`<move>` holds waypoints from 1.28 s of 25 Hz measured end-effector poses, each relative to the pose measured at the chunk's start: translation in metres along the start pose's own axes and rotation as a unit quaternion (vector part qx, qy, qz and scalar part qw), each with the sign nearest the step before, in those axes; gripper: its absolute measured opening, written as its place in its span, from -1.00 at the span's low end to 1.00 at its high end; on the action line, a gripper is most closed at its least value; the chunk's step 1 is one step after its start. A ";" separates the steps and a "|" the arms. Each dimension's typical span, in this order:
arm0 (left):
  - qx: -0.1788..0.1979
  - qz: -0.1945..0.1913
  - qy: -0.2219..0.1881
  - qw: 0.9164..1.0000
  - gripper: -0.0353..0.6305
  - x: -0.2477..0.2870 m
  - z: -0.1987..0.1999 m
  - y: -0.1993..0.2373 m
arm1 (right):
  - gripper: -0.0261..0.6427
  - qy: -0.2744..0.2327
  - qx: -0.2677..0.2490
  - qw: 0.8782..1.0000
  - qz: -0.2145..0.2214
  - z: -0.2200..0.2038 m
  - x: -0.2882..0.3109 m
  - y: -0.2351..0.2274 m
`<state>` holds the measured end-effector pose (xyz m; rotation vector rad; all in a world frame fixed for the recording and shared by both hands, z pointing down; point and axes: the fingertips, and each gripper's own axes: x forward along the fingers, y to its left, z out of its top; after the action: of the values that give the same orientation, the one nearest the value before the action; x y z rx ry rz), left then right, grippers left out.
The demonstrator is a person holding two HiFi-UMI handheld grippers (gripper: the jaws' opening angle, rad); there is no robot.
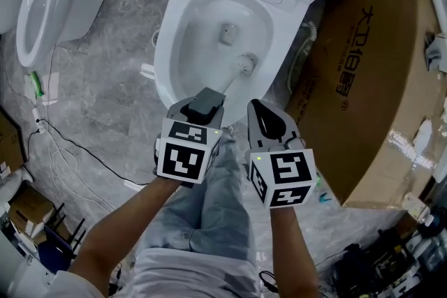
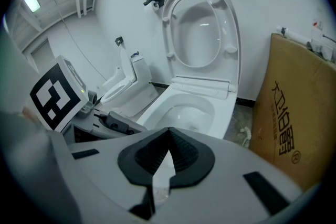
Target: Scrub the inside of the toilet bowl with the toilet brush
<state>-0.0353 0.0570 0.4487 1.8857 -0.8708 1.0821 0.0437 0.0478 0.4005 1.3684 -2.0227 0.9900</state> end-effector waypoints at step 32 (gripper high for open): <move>-0.031 0.025 -0.038 0.998 -0.42 0.042 0.049 0.027 | -0.93 0.010 0.000 1.000 0.016 0.001 0.025 -0.016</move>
<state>-0.0229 -0.0054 0.4774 1.8719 -0.9883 1.0064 0.0494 0.0290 0.4231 1.3252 -2.0357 1.0143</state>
